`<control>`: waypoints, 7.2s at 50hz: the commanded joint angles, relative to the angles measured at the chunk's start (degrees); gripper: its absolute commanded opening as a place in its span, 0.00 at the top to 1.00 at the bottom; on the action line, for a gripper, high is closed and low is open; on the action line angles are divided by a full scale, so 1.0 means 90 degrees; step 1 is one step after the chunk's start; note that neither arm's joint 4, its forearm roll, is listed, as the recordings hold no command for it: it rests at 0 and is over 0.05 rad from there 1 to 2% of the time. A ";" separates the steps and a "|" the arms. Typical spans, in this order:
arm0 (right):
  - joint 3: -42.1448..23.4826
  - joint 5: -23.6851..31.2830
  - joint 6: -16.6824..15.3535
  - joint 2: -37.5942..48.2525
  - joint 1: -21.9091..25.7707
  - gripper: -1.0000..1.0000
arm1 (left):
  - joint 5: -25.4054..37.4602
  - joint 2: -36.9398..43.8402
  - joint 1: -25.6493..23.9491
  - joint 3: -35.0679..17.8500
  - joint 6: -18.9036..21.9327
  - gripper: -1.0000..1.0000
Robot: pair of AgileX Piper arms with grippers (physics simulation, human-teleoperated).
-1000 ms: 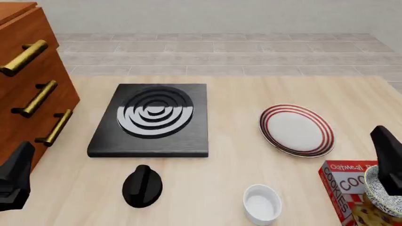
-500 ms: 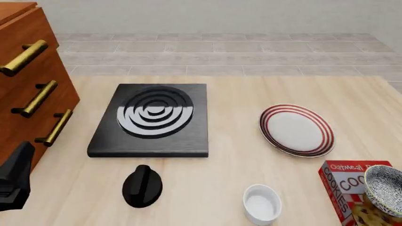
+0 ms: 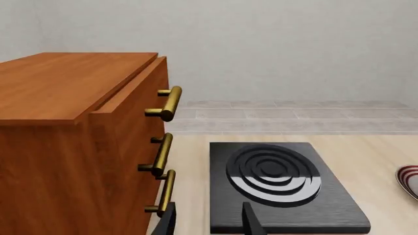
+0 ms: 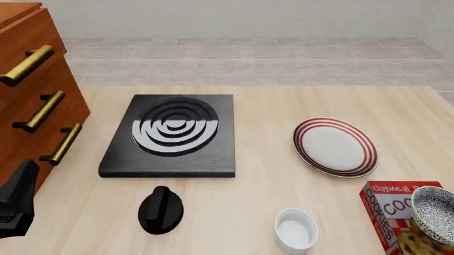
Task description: Pick the akita bowl on the cookies box and place it on the plate.
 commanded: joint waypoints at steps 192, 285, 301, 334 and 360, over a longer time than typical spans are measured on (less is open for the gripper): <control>0.5159 -0.3192 0.0262 0.1044 -0.1450 0.00 | 0.0000 -0.0001 -0.0001 0.0000 0.0000 0.00; 0.4106 -0.1779 0.0942 -0.0058 -0.0587 1.00 | 0.0000 0.0002 -0.0001 0.0000 -0.0001 0.00; 0.3276 -0.1990 0.1699 0.0355 0.0030 1.00 | 0.0000 0.0000 0.0001 0.0000 0.0000 0.00; 0.2787 -0.3678 0.2433 0.2335 0.1286 1.00 | 0.0000 0.0000 0.0000 0.0000 0.0000 0.00; 0.2709 -0.5264 0.3260 0.3900 0.1715 1.00 | 0.0000 0.0001 0.0000 0.0000 0.0000 0.00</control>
